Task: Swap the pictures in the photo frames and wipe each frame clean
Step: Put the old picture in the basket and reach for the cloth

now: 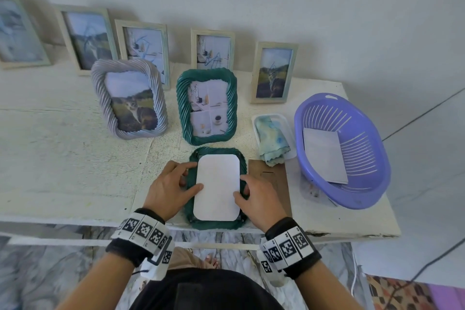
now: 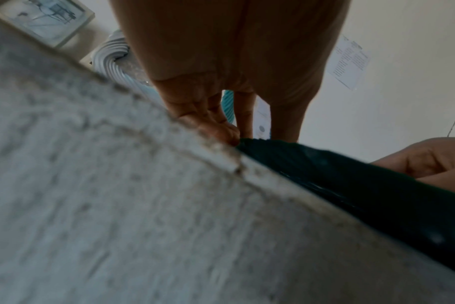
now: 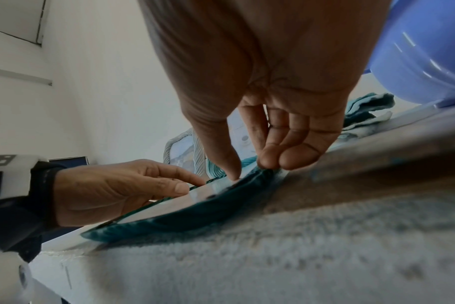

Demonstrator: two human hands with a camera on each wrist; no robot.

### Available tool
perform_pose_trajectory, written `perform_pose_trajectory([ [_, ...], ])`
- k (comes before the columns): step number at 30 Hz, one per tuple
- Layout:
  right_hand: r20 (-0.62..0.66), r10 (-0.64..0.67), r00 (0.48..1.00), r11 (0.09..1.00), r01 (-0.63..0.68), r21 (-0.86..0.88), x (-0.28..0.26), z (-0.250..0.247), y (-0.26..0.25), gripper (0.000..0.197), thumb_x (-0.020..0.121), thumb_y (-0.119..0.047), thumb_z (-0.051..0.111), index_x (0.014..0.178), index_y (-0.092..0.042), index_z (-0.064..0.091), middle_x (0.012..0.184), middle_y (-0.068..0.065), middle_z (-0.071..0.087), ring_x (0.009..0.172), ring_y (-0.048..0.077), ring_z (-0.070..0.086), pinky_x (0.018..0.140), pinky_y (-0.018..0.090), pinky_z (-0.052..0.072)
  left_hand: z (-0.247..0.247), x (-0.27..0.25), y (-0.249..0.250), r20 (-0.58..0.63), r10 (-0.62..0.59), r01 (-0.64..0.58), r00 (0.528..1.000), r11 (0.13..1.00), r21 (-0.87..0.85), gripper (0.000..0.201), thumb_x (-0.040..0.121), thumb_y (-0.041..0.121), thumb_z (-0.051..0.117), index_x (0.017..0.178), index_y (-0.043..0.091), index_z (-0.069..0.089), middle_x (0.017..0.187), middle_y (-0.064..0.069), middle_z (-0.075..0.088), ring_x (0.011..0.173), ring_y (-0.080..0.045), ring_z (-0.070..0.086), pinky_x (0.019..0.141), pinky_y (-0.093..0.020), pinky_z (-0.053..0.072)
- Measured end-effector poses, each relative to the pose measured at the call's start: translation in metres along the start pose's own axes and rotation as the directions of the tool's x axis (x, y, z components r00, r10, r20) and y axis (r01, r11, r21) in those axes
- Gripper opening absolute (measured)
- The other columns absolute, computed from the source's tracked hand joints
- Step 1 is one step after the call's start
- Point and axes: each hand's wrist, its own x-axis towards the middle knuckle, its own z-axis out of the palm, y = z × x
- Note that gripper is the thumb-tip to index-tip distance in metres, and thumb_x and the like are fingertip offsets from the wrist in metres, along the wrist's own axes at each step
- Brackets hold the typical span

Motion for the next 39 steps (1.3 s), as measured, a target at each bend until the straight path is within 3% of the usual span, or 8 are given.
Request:
perform_pose_trajectory([
  [6, 0.009, -0.022, 1.0, 1.0, 0.022, -0.006, 0.002, 0.004, 0.003, 0.024, 0.09, -0.022, 0.056, 0.112, -0.015, 0.062, 0.073, -0.007, 0.043, 0.068, 0.012, 0.04, 0.051, 0.015, 0.026, 0.0, -0.001, 0.001, 0.001, -0.007, 0.007, 1.0, 1.0, -0.027, 0.042, 0.08, 0.033, 0.077, 0.12, 0.027, 0.065, 0.095, 0.007, 0.048, 0.075, 0.002, 0.053, 0.067, -0.026, 0.046],
  [10, 0.001, -0.012, 1.0, 1.0, 0.012, -0.001, 0.003, 0.006, 0.005, 0.025, 0.091, -0.023, 0.055, 0.113, -0.014, 0.062, 0.077, -0.004, 0.046, 0.07, 0.012, 0.04, 0.058, 0.025, 0.025, -0.001, -0.001, 0.001, 0.002, -0.013, 0.013, 1.0, 0.999, -0.047, 0.041, 0.08, 0.032, 0.077, 0.119, 0.027, 0.065, 0.095, 0.007, 0.049, 0.076, 0.001, 0.054, 0.068, -0.027, 0.048],
  [15, -0.007, -0.01, 1.0, 1.0, 0.01, 0.0, 0.002, 0.006, 0.003, 0.026, 0.091, -0.022, 0.054, 0.115, -0.013, 0.062, 0.076, -0.003, 0.046, 0.07, 0.012, 0.039, 0.061, 0.025, 0.025, -0.001, -0.002, 0.0, -0.001, -0.009, 0.009, 1.0, 0.996, -0.083, 0.042, 0.078, 0.04, 0.077, 0.117, 0.028, 0.065, 0.095, 0.007, 0.051, 0.077, -0.001, 0.056, 0.07, -0.029, 0.05],
  [20, -0.111, -0.013, 0.994, 1.0, 0.013, -0.005, -0.006, -0.003, 0.002, 0.034, 0.093, -0.03, 0.055, 0.122, -0.014, 0.06, 0.087, -0.003, 0.055, 0.077, 0.013, 0.05, 0.068, 0.027, 0.039, -0.002, -0.003, -0.005, -0.03, -0.006, 0.001, 1.0, 0.989, -0.149, 0.037, 0.082, 0.031, 0.075, 0.117, 0.024, 0.065, 0.094, 0.006, 0.053, 0.076, -0.007, 0.059, 0.075, -0.026, 0.052],
  [23, -0.207, 0.066, 0.976, 0.975, -0.107, -0.197, -0.014, -0.011, 0.01, 0.029, 0.092, -0.038, 0.053, 0.11, -0.016, 0.061, 0.102, 0.003, 0.057, 0.09, 0.021, 0.056, 0.066, 0.031, 0.045, -0.001, -0.006, -0.009, -0.035, 0.013, -0.02, 0.999, 0.981, -0.194, 0.035, 0.083, 0.024, 0.075, 0.116, 0.022, 0.066, 0.092, 0.005, 0.056, 0.075, -0.01, 0.059, 0.074, -0.023, 0.053],
  [27, -0.205, 0.328, 0.922, 0.815, -0.386, -0.432, -0.022, -0.019, 0.021, 0.051, 0.089, -0.056, 0.048, 0.115, -0.014, 0.056, 0.119, 0.009, 0.05, 0.107, 0.029, 0.049, 0.075, 0.036, 0.047, 0.001, -0.008, -0.011, -0.053, 0.008, -0.021, 0.999, 0.967, -0.255, 0.033, 0.083, 0.017, 0.075, 0.115, 0.019, 0.066, 0.091, 0.001, 0.061, 0.08, -0.011, 0.059, 0.069, -0.01, 0.047],
  [33, -0.168, 0.42, 0.892, 0.819, -0.453, -0.353, -0.035, -0.019, 0.027, 0.056, 0.086, -0.056, 0.051, 0.118, -0.01, 0.052, 0.119, 0.009, 0.045, 0.112, 0.026, 0.043, 0.077, 0.034, 0.045, 0.003, -0.01, -0.013, -0.072, 0.017, -0.036, 0.997, 0.961, -0.276, 0.032, 0.084, 0.016, 0.074, 0.114, 0.022, 0.066, 0.088, 0.001, 0.062, 0.078, -0.013, 0.06, 0.069, -0.016, 0.05],
  [39, -0.157, 0.461, 0.873, 0.849, -0.486, -0.208, -0.049, -0.02, 0.03, 0.051, 0.077, -0.05, 0.059, 0.102, -0.005, 0.054, 0.109, 0.008, 0.043, 0.106, 0.028, 0.043, 0.075, 0.032, 0.039, 0.004, -0.011, -0.015, -0.083, 0.021, -0.045, 0.996, 0.951, -0.304, 0.031, 0.084, 0.013, 0.073, 0.114, 0.018, 0.067, 0.086, 0.002, 0.063, 0.076, -0.015, 0.059, 0.068, -0.021, 0.051],
])
